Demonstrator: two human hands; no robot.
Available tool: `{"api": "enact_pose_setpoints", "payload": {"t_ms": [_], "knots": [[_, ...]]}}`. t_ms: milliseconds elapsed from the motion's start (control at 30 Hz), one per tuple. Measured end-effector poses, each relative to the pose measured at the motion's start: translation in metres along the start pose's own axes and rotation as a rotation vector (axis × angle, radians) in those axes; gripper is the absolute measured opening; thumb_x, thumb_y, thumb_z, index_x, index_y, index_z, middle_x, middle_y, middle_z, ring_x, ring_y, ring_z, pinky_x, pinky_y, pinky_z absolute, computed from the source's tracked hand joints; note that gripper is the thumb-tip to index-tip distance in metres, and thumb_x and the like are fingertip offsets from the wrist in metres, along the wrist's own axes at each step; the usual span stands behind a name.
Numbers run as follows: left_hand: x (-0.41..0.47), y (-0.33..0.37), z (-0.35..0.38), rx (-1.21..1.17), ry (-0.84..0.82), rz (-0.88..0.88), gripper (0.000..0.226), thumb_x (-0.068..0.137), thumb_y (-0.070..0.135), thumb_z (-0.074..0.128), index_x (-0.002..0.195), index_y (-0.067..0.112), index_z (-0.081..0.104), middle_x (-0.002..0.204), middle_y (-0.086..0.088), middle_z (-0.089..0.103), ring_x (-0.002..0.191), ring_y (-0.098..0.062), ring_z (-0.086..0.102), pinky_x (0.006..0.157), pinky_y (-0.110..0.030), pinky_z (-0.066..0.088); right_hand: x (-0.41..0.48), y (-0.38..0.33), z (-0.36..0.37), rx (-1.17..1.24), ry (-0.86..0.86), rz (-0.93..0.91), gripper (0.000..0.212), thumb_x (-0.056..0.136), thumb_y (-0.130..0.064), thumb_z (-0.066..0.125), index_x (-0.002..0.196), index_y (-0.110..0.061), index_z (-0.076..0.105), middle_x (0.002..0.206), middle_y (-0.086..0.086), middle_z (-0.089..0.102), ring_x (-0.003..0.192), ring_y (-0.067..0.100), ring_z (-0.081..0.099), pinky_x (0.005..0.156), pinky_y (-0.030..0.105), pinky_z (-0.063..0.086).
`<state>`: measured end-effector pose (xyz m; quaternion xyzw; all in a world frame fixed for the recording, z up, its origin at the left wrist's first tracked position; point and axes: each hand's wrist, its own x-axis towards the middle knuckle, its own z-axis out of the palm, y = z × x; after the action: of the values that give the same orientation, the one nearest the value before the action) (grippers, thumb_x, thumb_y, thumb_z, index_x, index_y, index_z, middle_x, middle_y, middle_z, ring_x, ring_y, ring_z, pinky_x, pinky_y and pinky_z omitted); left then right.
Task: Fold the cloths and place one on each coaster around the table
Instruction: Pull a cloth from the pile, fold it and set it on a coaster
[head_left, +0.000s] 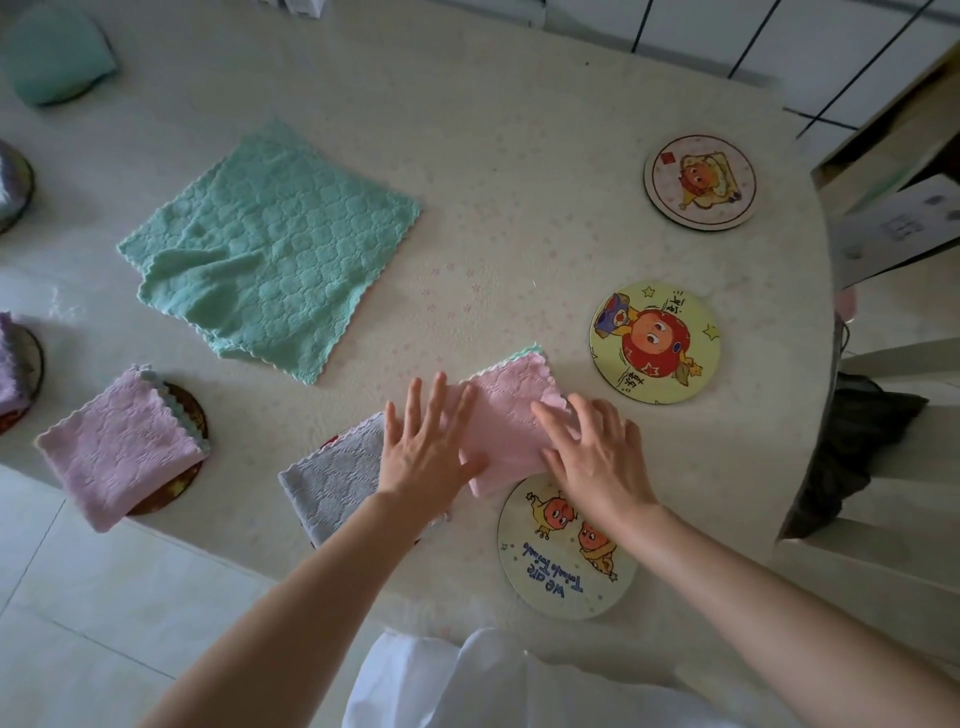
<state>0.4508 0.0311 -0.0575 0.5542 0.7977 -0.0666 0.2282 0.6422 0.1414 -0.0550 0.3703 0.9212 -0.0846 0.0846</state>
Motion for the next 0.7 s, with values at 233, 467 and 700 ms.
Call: {"api": "enact_pose_setpoints", "payload": {"t_ms": [233,467,700], "knots": [[0.007,-0.005,-0.009,-0.036,0.039,0.004,0.089,0.083,0.069,0.044,0.151,0.029,0.003,0.159,0.001,-0.003,0.145,-0.034,-0.007,0.114,-0.053,-0.009,-0.015,0.011,-0.002,0.113,0.011,0.103,0.054,0.087,-0.036,0.058,0.136,-0.024,0.038,0.117,0.009,0.053,0.102,0.028,0.051,0.076,0.040,0.047],[0.035,-0.003,-0.029,-0.254,0.219,-0.185,0.027,0.090,0.024,0.051,0.113,0.013,0.060,0.114,-0.006,0.060,0.113,-0.027,0.044,0.094,-0.037,0.035,0.006,0.004,-0.008,0.563,-0.175,0.413,0.038,0.088,-0.041,0.055,0.112,-0.013,0.045,0.104,0.004,0.062,0.090,0.025,0.058,0.072,0.041,0.052],[0.049,-0.007,-0.044,-0.288,-0.042,-0.310,0.033,0.086,0.032,0.057,0.113,0.014,0.061,0.116,-0.011,0.054,0.116,-0.032,0.037,0.094,-0.041,0.039,0.020,0.003,-0.019,0.708,-0.271,0.495,0.027,0.081,-0.026,0.063,0.099,-0.006,0.059,0.095,0.010,0.062,0.084,0.026,0.059,0.070,0.034,0.051]]}}
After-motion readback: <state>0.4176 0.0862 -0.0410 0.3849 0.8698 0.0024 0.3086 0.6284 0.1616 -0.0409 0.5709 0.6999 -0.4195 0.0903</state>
